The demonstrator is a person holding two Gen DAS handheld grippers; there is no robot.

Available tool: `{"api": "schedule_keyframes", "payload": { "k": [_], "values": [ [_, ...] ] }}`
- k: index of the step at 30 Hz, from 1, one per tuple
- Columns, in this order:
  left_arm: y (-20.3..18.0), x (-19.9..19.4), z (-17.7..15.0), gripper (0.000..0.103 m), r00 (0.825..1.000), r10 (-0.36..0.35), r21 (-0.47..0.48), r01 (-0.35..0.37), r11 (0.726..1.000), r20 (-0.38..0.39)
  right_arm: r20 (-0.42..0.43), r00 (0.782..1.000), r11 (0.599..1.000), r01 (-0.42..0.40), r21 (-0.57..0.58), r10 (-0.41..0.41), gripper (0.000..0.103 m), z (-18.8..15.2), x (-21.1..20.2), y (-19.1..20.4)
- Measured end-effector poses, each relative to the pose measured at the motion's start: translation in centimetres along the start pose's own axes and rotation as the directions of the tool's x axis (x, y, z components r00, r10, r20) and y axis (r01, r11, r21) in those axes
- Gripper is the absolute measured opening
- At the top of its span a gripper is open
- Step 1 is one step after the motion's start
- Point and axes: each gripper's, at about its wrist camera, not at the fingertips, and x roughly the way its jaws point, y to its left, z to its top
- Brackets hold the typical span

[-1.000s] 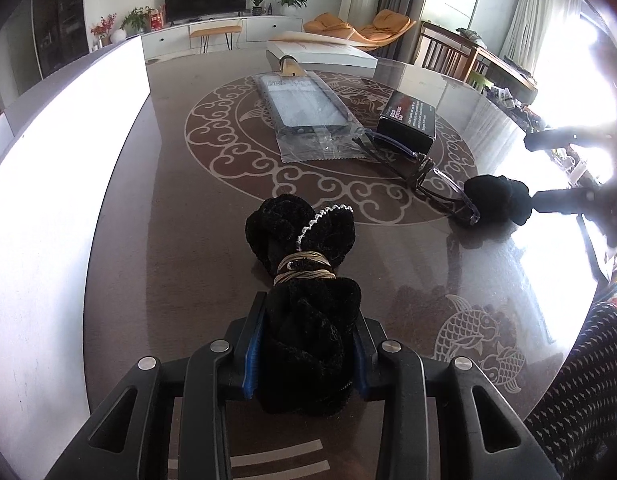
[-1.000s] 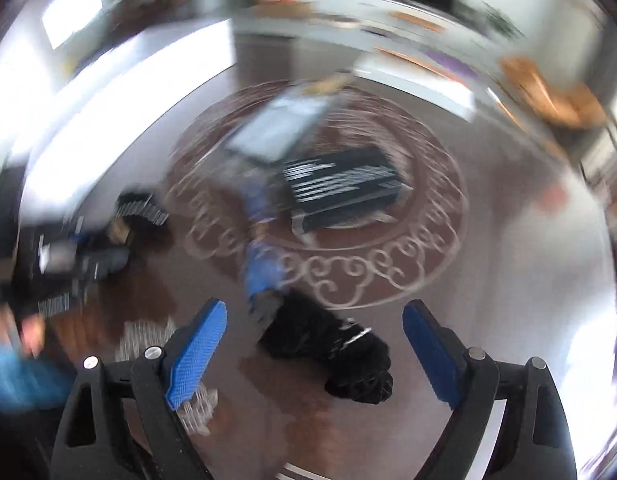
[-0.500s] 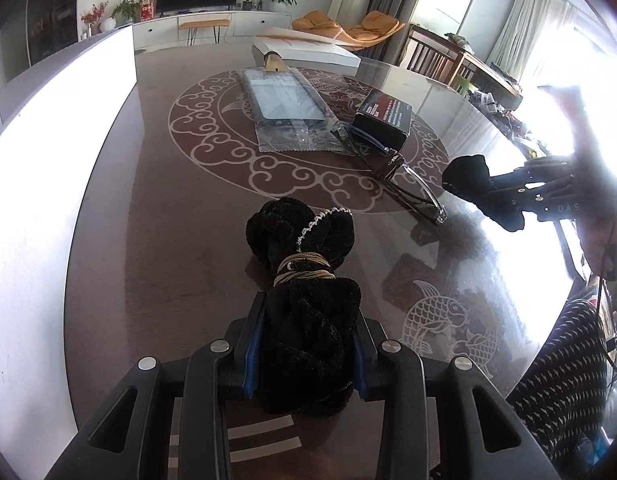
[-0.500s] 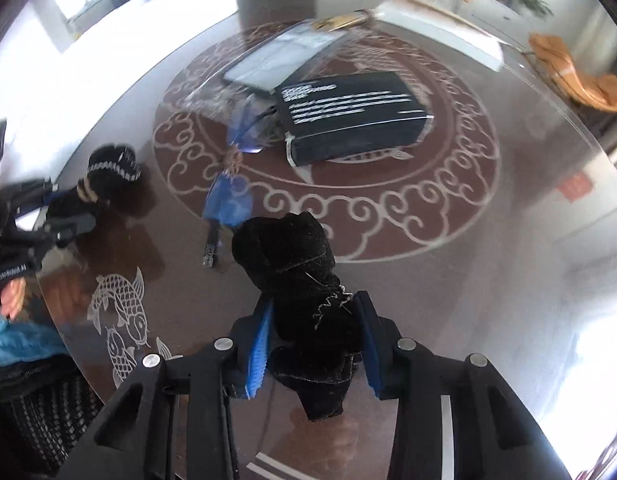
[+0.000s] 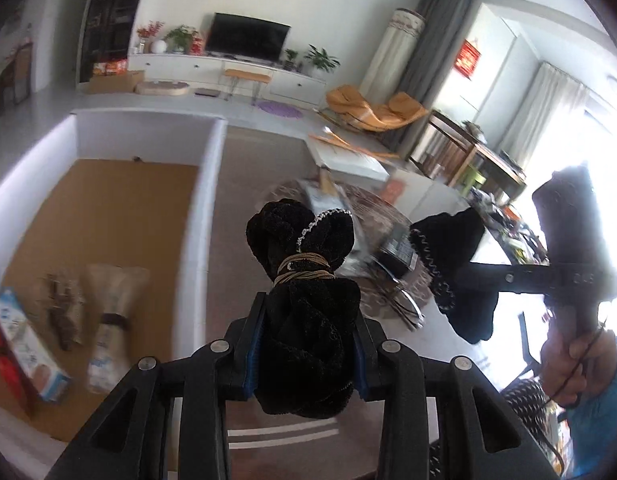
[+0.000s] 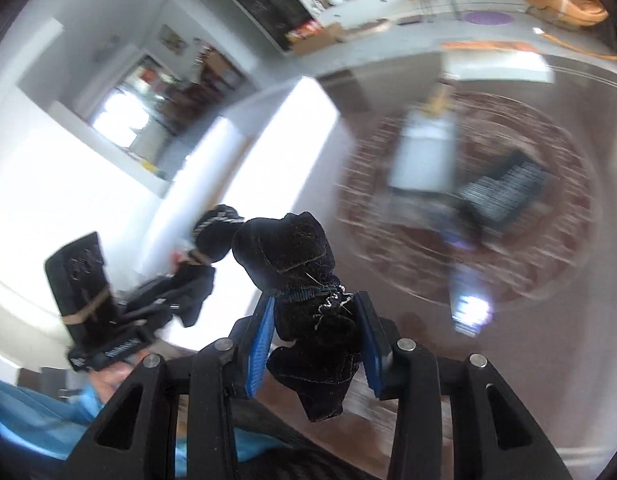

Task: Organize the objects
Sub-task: 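Grasp the second black velvet pouch with the right tool while the left tool carries its pouch to the bin, then open both tools over the cardboard bin to drop the pouches, then return both tools from the bin to the table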

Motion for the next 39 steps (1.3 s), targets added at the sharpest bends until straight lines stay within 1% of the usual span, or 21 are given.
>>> {"api": "schedule_keyframes", "payload": {
  "k": [2,4,6,8,9,10,11,12,14,15,17,19,21,23,25,29,31,33,37,38,39],
  "values": [
    [3.8,-2.2,1.0,0.035,0.994,0.105,-0.046,-0.103,0.994,0.041,0.005,0.993,0.993,-0.114,-0.013,0.114,0.04,1.5,3.0,4.1],
    [7.5,-3.7,1.4,0.035,0.975,0.217,-0.1,-0.212,0.972,0.045,-0.015,0.983,0.982,-0.186,-0.039,0.186,0.04,2.2,6.0,7.7],
    [10.7,-4.5,1.3,0.035,0.952,0.304,-0.149,-0.296,0.944,0.034,-0.075,0.974,0.973,-0.22,-0.071,0.215,0.04,2.3,10.0,11.2],
    [13.5,-4.6,0.9,0.037,0.914,0.405,-0.173,-0.399,0.9,-0.004,-0.138,0.971,0.973,-0.209,-0.101,0.195,0.04,1.9,13.8,14.0],
    [14.8,-4.2,0.5,0.043,0.892,0.45,-0.171,-0.45,0.876,-0.039,-0.16,0.974,0.976,-0.179,-0.123,0.158,0.044,1.6,15.7,15.1],
    [16.0,-3.6,0.1,0.057,0.867,0.491,-0.166,-0.498,0.851,-0.081,-0.174,0.978,0.98,-0.144,-0.14,0.118,0.044,1.4,17.2,15.9],
    [16.8,-3.1,-0.2,0.067,0.849,0.516,-0.168,-0.528,0.832,-0.112,-0.191,0.979,0.981,-0.107,-0.161,0.075,0.05,1.1,18.4,16.5],
    [17.4,-2.8,-0.7,0.078,0.839,0.529,-0.181,-0.544,0.82,-0.128,-0.196,0.98,0.979,-0.068,-0.192,0.03,0.056,0.8,19.1,17.0],
    [17.8,-2.6,-1.3,0.078,0.85,0.512,-0.208,-0.527,0.824,-0.128,-0.167,0.986,0.968,-0.015,-0.252,-0.029,0.064,0.0,18.7,17.3],
    [17.6,-2.3,-1.5,0.078,0.859,0.497,-0.213,-0.512,0.832,-0.124,-0.132,0.989,0.959,0.022,-0.281,-0.062,0.074,-0.5,17.9,16.9],
    [16.4,-1.5,-1.2,0.079,0.865,0.489,-0.201,-0.502,0.841,-0.113,-0.055,0.99,0.945,0.107,-0.308,-0.13,0.081,-0.9,16.1,15.2],
    [14.7,-0.6,-0.5,0.079,0.873,0.479,-0.179,-0.487,0.855,-0.089,0.02,0.985,0.938,0.168,-0.302,-0.17,0.081,-1.7,13.7,13.1],
    [12.5,-0.4,0.2,0.079,0.891,0.45,-0.159,-0.453,0.877,-0.053,0.097,0.968,0.928,0.248,-0.278,-0.23,0.081,-2.4,11.0,10.4],
    [9.8,-0.3,1.0,0.079,0.917,0.399,-0.13,-0.397,0.909,-0.01,0.175,0.937,0.914,0.336,-0.227,-0.301,0.081,-2.6,8.0,6.5],
    [6.4,-0.2,1.6,0.079,0.944,0.328,-0.084,-0.325,0.942,0.023,0.246,0.891,0.893,0.424,-0.151,-0.382,0.081,-4.0,4.5,3.0],
    [-0.9,0.5,2.0,0.086,0.98,0.191,0.036,-0.193,0.981,0.047,0.306,0.762,0.805,0.593,0.023,-0.571,0.081,-6.9,-0.3,-4.2],
    [-4.7,1.5,1.5,0.094,0.993,0.112,0.094,-0.115,0.989,0.036,0.298,0.681,0.733,0.671,0.113,-0.669,0.082,-8.7,-2.4,-8.0],
    [-7.6,2.7,0.6,0.096,0.998,0.061,0.14,-0.061,0.988,0.003,0.265,0.628,0.678,0.711,0.185,-0.731,0.081,-10.2,-4.4,-11.4],
    [-12.4,6.9,-3.0,0.096,0.996,0.017,0.231,0.003,0.973,-0.084,0.222,0.556,0.598,0.754,0.272,-0.801,0.081,-12.8,-6.9,-15.0],
    [-13.1,8.1,-3.9,0.096,0.995,0.026,0.253,-0.001,0.967,-0.097,0.22,0.545,0.588,0.757,0.287,-0.809,0.081,-13.3,-7.3,-15.2],
    [-13.4,9.5,-4.9,0.096,0.992,0.047,0.274,-0.013,0.962,-0.117,0.212,0.546,0.586,0.751,0.305,-0.81,0.081,-13.7,-7.6,-15.4]
  ]
}}
